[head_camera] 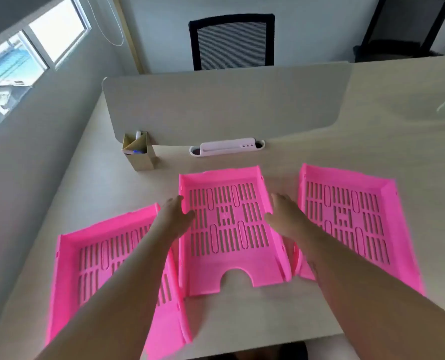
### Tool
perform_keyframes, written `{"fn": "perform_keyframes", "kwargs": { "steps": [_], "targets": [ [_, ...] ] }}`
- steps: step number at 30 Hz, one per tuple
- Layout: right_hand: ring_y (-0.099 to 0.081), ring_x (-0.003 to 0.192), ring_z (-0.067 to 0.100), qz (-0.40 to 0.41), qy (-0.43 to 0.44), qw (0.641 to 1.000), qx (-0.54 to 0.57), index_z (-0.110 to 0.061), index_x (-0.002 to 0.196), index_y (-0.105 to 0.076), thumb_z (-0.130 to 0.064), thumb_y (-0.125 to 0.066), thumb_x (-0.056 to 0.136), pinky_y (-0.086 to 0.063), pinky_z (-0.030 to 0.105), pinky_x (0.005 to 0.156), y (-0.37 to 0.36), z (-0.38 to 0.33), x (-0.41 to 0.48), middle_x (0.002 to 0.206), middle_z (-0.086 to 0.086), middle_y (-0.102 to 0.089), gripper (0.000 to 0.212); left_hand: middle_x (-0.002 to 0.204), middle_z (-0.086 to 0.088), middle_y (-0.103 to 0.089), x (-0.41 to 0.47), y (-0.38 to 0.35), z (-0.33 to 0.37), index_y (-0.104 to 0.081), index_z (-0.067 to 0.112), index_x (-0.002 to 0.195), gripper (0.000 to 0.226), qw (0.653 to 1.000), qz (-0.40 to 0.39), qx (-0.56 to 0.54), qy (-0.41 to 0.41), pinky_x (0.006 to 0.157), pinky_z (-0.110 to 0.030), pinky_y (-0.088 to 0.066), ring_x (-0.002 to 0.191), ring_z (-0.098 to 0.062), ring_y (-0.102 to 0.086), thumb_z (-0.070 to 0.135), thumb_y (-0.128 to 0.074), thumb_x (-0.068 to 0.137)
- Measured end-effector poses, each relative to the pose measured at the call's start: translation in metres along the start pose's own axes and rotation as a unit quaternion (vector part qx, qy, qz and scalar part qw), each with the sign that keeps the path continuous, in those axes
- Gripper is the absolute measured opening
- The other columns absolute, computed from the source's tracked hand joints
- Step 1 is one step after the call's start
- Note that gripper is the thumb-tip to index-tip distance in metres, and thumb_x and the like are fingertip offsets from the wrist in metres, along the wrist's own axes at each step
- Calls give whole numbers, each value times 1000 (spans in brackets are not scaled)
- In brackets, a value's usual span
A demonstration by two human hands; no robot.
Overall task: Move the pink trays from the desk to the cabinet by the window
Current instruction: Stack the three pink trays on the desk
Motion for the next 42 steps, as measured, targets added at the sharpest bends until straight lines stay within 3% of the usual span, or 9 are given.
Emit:
{"fn": "perform_keyframes", "kwargs": {
  "steps": [5, 12, 22, 24, 27, 32, 36, 39, 42],
  "targets": [
    [-67, 86, 30, -30, -37, 998, 33, -12, 154, -16, 7, -49, 91, -61, 41, 74, -44, 23, -8, 125, 23, -55, 74, 151, -16, -44, -1, -24, -22, -43, 0, 145, 49, 1000, -2, -1, 21, 114, -43, -36, 138, -32, -45, 5, -52, 97],
    [-45, 49, 10, -20, -51, 998, -3, -14, 156, 7, 6, -46, 95, -40, 24, 43, -42, 40, -14, 76, 4, -54, 84, 153, -13, -46, 6, -31, -34, -47, 3, 146, 56, 998, 44, -39, 27, 120, -39, -28, 143, -28, -41, -9, -53, 91],
    [-61, 63, 12, -3, 2, 998, 67, -14, 155, -22, -20, -53, 97, -53, 26, 56, 7, 58, -4, 145, 15, -50, 66, 145, -13, -52, 5, -34, 4, -50, 7, 142, 52, 997, 71, 2, 5, 105, -49, -49, 127, -31, -55, 11, -63, 92],
    [-69, 77, 17, 29, 20, 996, 80, -12, 150, -35, -25, -54, 97, -57, 29, 65, 37, 68, 2, 142, 11, -55, 57, 142, -15, -55, 8, -40, 32, -53, 7, 140, 49, 996, 81, 20, -21, 97, -47, -54, 120, -31, -59, 14, -62, 92],
    [-50, 59, 0, 63, 36, 995, 76, -5, 140, -48, -20, -52, 98, -45, 16, 57, 77, 99, 13, 134, 13, -61, 44, 142, -14, -57, 13, -68, 88, -51, 9, 141, 48, 996, 40, 39, -76, 98, -45, -54, 116, -28, -63, 18, -61, 95],
    [-58, 63, 19, 110, -34, 993, 29, -9, 89, -58, -18, -51, 92, -51, 34, 61, 120, 192, 18, 91, 10, -65, 12, 141, -13, -58, 18, -135, 174, -54, 7, 140, 47, 991, -16, 23, -132, 106, -43, -48, 121, -29, -60, 18, -61, 95],
    [-56, 107, 34, 169, -115, 976, -78, -4, 122, -55, -22, -57, 89, -53, 46, 83, 145, 256, 9, 115, 15, -60, 38, 145, -13, -54, 19, -186, 206, -48, 9, 145, 52, 993, -56, 27, -97, 105, -44, -48, 123, -30, -59, 21, -58, 95],
    [-53, 116, 35, 142, -193, 971, 4, -5, 141, -38, -18, -57, 90, -53, 45, 87, 130, 306, 1, 129, 17, -53, 56, 130, -15, -63, 18, -215, 215, -52, 8, 138, 42, 994, -75, 40, -66, 87, -37, -55, 99, -26, -64, 17, -54, 96],
    [-66, 92, 33, 78, -218, 970, 77, -2, 131, -46, -13, -47, 94, -56, 38, 68, 105, 332, 1, 117, 19, -64, 38, 116, -15, -68, 18, -236, 212, -53, 2, 131, 34, 990, -127, 52, -33, 51, -15, -46, 76, -19, -57, 5, -50, 98]
  ]
}}
Point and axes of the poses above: each hand's wrist, its own x-axis towards the middle knuckle, its own y-axis out of the back of the hand, z = x × y, the point moved 7 cm from there along x, towards the middle knuckle
